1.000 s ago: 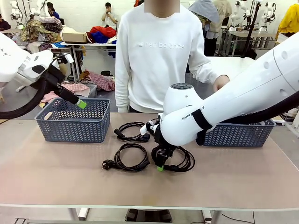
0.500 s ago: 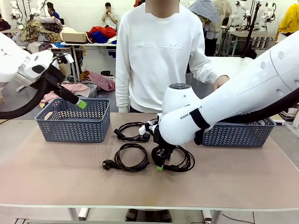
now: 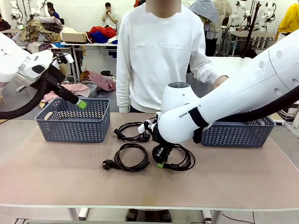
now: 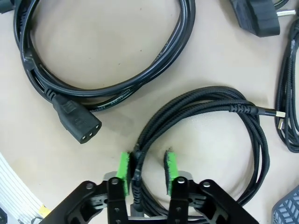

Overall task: Organize the cables according to human instructions.
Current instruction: Pick up a bundle of cables and place it in the basket indicated by the human.

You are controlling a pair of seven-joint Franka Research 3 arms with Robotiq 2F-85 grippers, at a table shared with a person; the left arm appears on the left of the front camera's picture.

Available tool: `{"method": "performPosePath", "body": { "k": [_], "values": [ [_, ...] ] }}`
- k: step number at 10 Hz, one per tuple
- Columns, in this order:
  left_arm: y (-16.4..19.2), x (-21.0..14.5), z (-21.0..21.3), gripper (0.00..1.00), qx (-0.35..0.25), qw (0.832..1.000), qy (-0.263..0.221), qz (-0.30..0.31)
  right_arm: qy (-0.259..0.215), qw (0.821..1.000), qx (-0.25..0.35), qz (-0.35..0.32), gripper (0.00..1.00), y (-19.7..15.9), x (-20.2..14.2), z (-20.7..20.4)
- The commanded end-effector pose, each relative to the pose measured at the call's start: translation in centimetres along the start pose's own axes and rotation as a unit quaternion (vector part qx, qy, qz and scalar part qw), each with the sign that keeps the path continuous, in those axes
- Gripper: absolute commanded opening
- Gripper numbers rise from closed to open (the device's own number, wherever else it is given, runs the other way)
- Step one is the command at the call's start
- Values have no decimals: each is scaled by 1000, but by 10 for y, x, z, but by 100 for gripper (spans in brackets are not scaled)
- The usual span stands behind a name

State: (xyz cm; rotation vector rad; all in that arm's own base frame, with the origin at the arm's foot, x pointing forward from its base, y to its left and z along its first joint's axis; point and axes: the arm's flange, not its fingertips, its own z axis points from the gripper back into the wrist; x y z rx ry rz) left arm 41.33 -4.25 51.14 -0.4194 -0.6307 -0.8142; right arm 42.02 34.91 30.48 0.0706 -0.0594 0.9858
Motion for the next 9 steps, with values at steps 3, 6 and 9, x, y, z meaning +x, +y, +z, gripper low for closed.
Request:
{"method": "performPosePath", "body": {
  "k": [3,6,9],
  "values": [
    [2,-2,-1,100,-11,1000,-12,-7,13,1000,4,-23,0,8,9,-4],
    [2,-2,-1,100,-11,1000,-12,-7,24,999,11,-45,0,14,10,-3],
    [2,-2,-1,100,-11,1000,-12,-7,28,999,0,-35,0,23,9,17]
  ]
}}
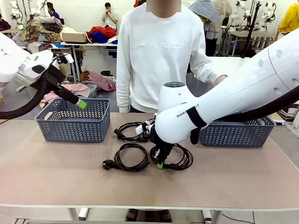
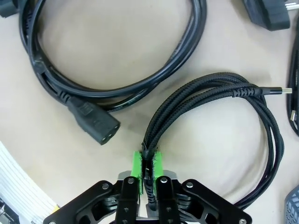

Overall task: Organize the cables according to human instructions.
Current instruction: Pick up a bundle of cables and place it in the basket indicated by the human.

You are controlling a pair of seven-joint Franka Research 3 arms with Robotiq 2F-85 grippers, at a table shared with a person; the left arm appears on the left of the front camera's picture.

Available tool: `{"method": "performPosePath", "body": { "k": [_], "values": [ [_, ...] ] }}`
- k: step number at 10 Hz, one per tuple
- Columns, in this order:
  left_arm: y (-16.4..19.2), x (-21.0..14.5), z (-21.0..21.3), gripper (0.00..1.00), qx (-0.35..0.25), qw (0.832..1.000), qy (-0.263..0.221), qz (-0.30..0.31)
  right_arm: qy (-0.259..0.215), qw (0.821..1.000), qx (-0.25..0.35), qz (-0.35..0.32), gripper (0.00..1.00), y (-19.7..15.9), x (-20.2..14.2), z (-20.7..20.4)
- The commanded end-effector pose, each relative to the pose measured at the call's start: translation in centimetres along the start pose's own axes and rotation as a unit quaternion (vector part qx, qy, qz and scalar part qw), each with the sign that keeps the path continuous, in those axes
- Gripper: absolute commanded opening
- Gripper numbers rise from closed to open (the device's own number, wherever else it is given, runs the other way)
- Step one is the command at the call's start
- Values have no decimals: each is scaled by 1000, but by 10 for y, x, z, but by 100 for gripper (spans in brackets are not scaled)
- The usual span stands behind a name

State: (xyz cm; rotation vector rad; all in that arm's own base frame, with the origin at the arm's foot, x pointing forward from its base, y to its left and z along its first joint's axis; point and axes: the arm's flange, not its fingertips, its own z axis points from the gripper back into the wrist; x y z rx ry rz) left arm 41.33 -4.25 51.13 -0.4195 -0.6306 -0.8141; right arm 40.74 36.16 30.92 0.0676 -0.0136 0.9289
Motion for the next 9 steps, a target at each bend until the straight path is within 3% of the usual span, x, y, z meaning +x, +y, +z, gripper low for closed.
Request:
{"method": "performPosePath", "body": {
  "k": [1,4,6,9],
  "values": [
    [2,-2,-1,100,-11,1000,-12,-7,7,1000,-11,5,0,5,2,28],
    [2,-2,-1,100,-11,1000,-12,-7,8,998,-42,35,0,-2,-12,81],
    [2,-2,-1,100,-11,1000,-12,-7,20,992,-2,125,0,-13,-21,121],
    [2,-2,-1,100,-11,1000,-12,-7,61,968,59,236,0,-39,-35,167]
  ]
}}
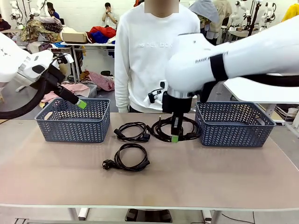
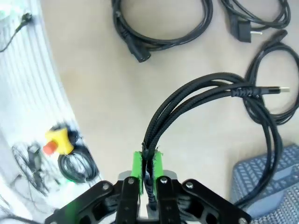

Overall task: Organize the cables according to human instructions.
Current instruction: Pick up a bundle of cables and place it in the basket indicated by the human.

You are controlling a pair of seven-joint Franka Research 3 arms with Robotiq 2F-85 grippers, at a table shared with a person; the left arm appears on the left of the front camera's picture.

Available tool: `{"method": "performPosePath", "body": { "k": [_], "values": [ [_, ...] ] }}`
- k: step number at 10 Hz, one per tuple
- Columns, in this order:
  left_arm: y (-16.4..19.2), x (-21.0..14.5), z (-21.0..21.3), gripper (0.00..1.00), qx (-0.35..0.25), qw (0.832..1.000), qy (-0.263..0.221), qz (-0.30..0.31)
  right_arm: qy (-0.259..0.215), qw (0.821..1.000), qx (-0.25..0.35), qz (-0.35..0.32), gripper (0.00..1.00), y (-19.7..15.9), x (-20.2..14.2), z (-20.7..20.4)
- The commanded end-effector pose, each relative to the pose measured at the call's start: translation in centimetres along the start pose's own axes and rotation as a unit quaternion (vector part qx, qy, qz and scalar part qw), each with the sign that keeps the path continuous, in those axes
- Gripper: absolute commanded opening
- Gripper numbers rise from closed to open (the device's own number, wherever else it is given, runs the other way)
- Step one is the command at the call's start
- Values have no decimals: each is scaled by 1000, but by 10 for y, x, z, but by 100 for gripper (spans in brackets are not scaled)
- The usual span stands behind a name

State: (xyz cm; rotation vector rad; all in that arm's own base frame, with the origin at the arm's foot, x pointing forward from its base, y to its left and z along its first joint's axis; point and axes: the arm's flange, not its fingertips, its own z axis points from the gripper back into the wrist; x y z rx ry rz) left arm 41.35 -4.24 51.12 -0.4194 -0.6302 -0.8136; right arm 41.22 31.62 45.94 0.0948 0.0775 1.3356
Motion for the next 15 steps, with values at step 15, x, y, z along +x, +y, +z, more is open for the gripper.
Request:
{"method": "performPosePath", "body": {
  "k": [15],
  "values": [
    [1,-2,0,100,-11,1000,-12,-7,18,994,23,108,11,-57,-77,65]
  ]
}}
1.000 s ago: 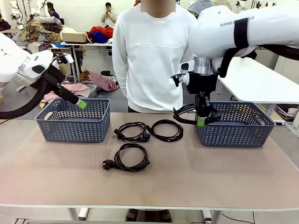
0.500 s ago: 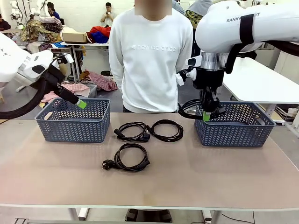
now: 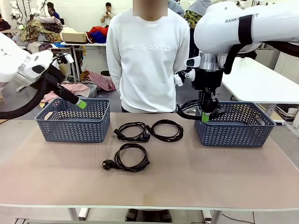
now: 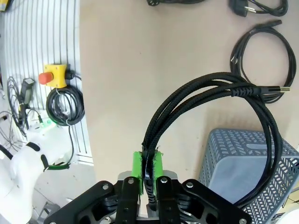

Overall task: Organize the cables according to human instructions.
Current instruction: Pick up a bundle of cables and place it in the basket indicated by the human.

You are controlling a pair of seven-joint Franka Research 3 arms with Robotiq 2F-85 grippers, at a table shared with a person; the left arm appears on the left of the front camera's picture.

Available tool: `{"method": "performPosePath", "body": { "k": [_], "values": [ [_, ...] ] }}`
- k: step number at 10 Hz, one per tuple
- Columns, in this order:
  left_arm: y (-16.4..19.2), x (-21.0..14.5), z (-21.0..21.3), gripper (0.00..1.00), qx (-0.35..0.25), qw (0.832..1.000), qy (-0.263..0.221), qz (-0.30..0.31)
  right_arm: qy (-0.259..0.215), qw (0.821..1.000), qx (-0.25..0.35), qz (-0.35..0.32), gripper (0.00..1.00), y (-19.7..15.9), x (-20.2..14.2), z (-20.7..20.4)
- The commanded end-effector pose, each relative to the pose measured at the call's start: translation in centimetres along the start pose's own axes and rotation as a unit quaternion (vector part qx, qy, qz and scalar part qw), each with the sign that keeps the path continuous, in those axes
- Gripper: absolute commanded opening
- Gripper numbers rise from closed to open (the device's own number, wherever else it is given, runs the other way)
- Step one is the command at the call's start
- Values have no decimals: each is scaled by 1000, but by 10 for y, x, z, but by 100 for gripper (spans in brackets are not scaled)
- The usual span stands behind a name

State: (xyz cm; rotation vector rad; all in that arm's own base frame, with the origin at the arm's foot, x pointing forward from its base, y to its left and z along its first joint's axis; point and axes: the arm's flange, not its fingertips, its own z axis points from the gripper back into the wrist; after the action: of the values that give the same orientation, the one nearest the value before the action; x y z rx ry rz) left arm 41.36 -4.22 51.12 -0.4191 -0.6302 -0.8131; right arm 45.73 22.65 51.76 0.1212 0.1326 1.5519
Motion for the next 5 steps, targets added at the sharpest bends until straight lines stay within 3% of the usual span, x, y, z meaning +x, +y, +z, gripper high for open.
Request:
{"method": "performPosePath", "body": {
  "k": [1,5],
  "values": [
    [1,-2,-1,100,-11,1000,-12,-7,0,1000,-13,-13,11,-8,-12,1],
    [1,-2,-1,100,-11,1000,-12,-7,-3,999,-41,-33,11,-32,-68,-1]
  ]
}}
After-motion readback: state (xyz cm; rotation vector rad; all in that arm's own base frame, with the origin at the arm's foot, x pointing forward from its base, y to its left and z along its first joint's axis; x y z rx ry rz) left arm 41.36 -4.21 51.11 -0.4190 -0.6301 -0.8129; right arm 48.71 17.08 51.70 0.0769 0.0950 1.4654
